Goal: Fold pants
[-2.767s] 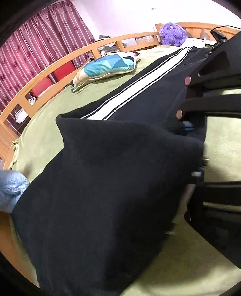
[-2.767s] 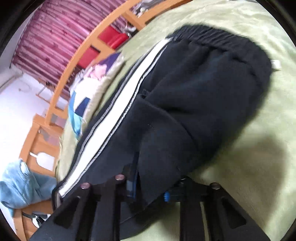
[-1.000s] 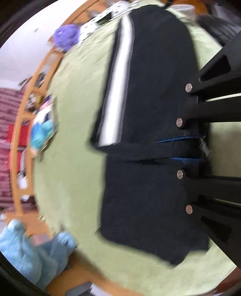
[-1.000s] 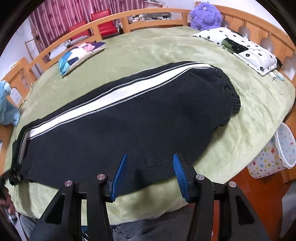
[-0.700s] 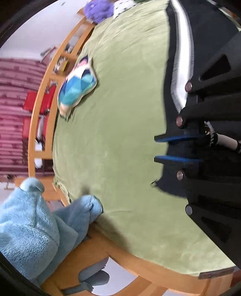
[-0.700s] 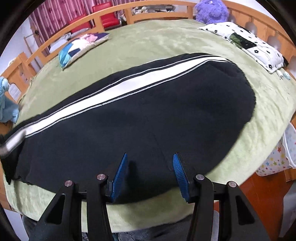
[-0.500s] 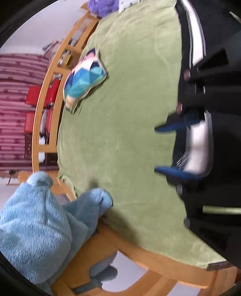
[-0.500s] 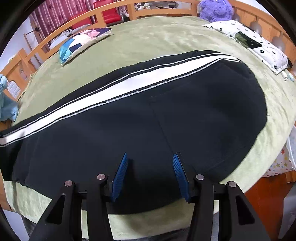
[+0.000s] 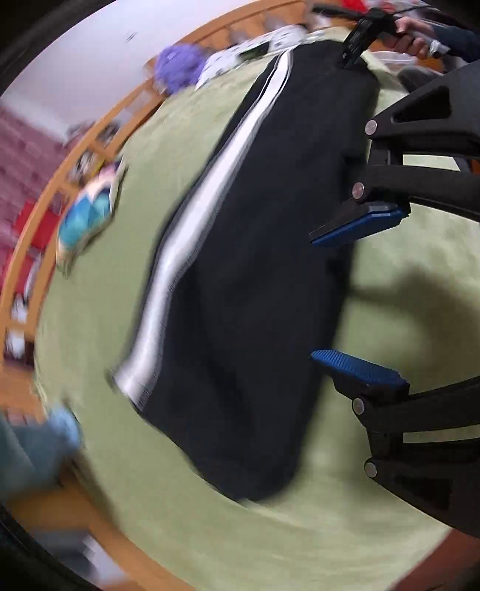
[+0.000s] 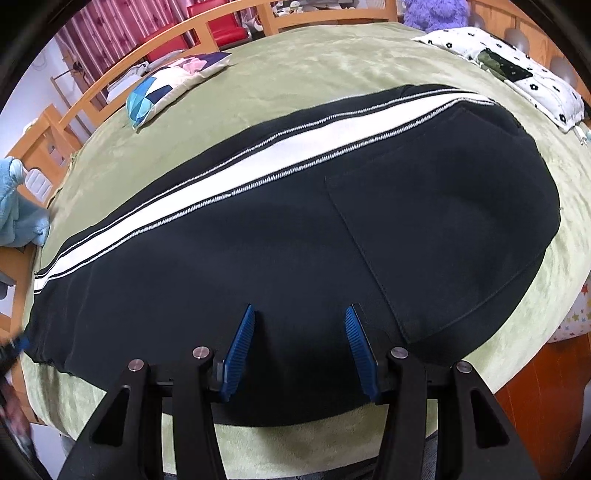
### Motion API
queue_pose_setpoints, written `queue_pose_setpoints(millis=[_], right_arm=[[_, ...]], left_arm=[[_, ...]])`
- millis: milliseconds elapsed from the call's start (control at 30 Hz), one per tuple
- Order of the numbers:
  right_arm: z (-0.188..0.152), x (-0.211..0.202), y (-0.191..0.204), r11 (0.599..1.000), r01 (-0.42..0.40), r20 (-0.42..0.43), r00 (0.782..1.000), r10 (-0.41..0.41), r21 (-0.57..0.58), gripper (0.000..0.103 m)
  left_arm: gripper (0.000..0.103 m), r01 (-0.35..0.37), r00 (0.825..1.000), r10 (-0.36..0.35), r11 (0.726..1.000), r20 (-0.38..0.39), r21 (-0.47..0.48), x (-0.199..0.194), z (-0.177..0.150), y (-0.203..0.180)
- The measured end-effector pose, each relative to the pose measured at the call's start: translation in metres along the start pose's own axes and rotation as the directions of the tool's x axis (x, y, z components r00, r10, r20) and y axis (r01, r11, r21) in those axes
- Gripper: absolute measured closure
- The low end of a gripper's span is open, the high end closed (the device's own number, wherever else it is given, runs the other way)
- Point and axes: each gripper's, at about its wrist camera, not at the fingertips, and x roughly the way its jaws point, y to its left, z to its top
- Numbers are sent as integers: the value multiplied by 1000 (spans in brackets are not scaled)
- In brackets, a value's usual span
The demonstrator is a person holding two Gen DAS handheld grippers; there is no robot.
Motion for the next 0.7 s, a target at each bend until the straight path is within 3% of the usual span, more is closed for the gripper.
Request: queue_pose_setpoints(millis=[67, 133, 200, 400, 467, 600, 667, 700], right_arm=[[-1, -2, 1, 1000, 1, 3, 1000, -1, -3, 52], [-2, -2, 1, 1000, 4, 1, 1000, -4, -1, 52], [-4, -3, 1, 1000, 6, -4, 1000, -6, 9, 52], [-6, -4, 6, 999, 40, -10, 999, -40, 16, 52], [-5, -2, 7, 998, 51, -17, 999, -50, 27, 52], [-5, -3, 12, 998, 68, -20, 998, -68, 14, 52], [-3, 1, 15, 997, 81, -27, 996, -81, 11, 51], [-2, 4, 16, 996, 83, -32, 996, -83, 13, 51]], left_arm=[[45, -2, 1000, 1, 994, -10, -107, 8, -11, 25], [45, 37, 999, -39, 985, -6, -168, 18, -13, 45], [45, 29, 1000, -27, 975, 11, -219, 24, -9, 60], [38, 4, 999, 10, 966, 53, -259, 36, 25, 76], [38, 47, 999, -38, 961, 36, -272, 33, 27, 83], [38, 127, 989, -102, 957, 108, -262, 11, 12, 95], [21, 168, 981, -130, 943, 145, -289, 0, 5, 103], [20, 173, 979, -132, 938, 154, -299, -1, 3, 106]])
